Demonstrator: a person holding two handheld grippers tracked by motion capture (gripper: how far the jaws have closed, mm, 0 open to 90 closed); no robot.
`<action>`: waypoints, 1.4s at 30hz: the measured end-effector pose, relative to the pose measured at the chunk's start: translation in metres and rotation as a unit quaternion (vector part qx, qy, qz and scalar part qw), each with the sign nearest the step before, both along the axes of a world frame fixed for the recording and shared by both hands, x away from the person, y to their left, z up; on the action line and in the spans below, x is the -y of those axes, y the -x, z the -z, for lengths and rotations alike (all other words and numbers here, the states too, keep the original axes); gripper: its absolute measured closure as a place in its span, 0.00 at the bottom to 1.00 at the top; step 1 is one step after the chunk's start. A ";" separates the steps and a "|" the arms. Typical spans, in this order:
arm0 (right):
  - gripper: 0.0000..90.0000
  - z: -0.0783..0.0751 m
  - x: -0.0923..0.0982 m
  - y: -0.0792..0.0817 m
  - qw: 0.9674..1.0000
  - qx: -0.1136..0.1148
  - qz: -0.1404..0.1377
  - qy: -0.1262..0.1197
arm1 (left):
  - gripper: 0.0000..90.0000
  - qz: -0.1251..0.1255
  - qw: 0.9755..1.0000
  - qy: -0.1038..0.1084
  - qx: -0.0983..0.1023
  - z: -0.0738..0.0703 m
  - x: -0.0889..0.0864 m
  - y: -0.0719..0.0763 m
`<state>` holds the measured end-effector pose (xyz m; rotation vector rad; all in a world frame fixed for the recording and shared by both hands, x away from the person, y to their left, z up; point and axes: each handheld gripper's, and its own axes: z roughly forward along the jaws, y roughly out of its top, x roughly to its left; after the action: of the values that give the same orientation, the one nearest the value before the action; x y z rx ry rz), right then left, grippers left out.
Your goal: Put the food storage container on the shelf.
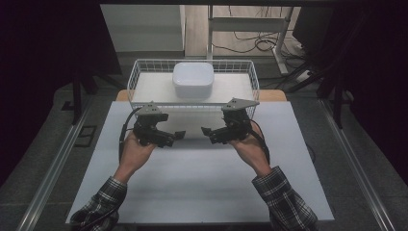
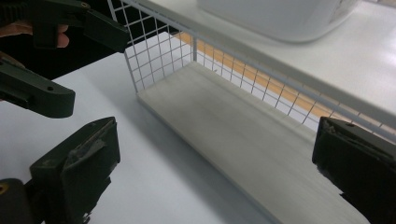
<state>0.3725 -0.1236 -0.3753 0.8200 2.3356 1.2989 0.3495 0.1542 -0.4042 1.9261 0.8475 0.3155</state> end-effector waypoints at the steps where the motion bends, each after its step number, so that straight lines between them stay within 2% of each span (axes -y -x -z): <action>1: 0.00 0.002 0.001 0.001 1.000 0.000 0.000 0.000 | 0.05 -0.001 1.000 -0.001 -0.001 0.003 0.001 0.002; 12: 0.00 0.027 0.012 0.015 1.000 -0.009 0.003 -0.007 | 0.05 0.003 1.000 -0.002 -0.008 0.022 0.005 0.015; 20: 0.00 0.042 0.014 0.023 1.000 -0.009 0.006 -0.014 | 0.05 0.002 1.000 0.005 -0.017 0.044 0.006 0.024; 22: 0.00 0.047 0.015 0.025 1.000 -0.014 0.005 -0.009 | 0.05 0.001 1.000 0.009 -0.018 0.052 0.004 0.027; 29: 0.00 0.058 0.022 0.032 1.000 -0.014 0.011 -0.010 | 0.05 -0.001 1.000 -0.001 -0.027 0.071 -0.002 0.037; 32: 0.00 0.063 0.026 0.037 1.000 -0.015 0.013 -0.007 | 0.05 -0.003 1.000 -0.008 -0.027 0.074 -0.002 0.042; 42: 0.00 0.071 0.039 0.049 1.000 -0.016 0.017 -0.002 | 0.05 -0.005 1.000 -0.007 -0.018 0.075 -0.004 0.059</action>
<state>0.3237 -0.1624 -0.4468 0.8850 2.3328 1.2866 0.2909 0.1581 -0.4793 1.9459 0.8801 0.2947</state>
